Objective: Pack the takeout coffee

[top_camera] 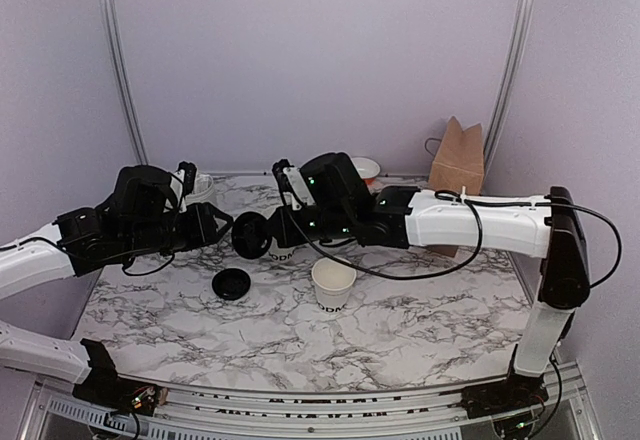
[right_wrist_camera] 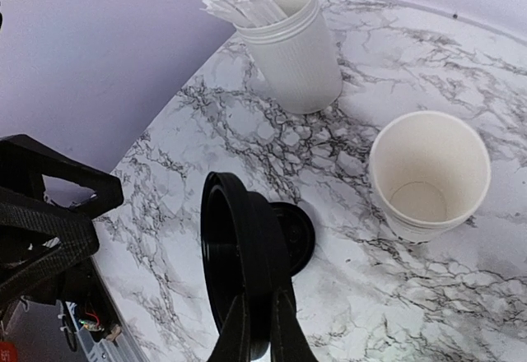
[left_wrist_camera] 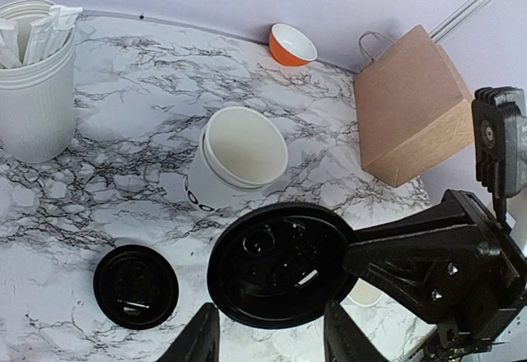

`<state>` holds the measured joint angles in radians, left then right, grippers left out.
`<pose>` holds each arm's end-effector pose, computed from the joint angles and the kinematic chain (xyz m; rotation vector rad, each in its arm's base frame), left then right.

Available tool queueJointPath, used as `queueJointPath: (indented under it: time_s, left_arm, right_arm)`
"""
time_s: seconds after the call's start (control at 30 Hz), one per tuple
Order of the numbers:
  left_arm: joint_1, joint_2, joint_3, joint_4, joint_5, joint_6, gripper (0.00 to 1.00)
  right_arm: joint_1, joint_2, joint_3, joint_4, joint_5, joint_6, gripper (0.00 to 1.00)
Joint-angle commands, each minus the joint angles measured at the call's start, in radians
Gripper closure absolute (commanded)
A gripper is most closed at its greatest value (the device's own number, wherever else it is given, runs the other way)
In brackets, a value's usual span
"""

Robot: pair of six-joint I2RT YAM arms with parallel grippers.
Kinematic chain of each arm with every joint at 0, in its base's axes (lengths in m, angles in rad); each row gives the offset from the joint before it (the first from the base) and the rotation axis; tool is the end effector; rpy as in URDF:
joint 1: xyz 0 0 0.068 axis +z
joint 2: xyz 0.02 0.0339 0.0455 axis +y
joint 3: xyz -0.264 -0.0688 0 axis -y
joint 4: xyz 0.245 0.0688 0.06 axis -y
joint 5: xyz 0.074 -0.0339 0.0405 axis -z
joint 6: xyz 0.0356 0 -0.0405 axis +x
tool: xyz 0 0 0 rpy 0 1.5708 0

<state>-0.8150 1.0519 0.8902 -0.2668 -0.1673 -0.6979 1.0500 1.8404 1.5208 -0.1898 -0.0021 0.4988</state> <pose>0.1688 -0.1704 0.3172 0.0099 2.0852 -0.7914 0.2176 0.3795 0.2945 -0.6060 2.1378 0.9136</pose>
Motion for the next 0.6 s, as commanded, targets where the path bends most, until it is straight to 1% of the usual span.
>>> queueJointPath:
  time_s: [0.0,0.4,0.57]
  left_arm:
    - [0.014,-0.013,0.031,0.017,0.067,-0.046,0.55]
    - [0.054,0.037,0.003,0.154,0.185,-0.120,0.55]
    - [0.059,0.068,-0.006,0.198,0.213,-0.145,0.55]
  right_arm:
    - [0.008,-0.072,-0.022,-0.018,0.114,-0.095,0.97]
    - [0.008,-0.221,-0.101,-0.098,0.276,-0.221,0.97]
    - [0.007,-0.282,-0.147,-0.135,0.360,-0.256,0.97]
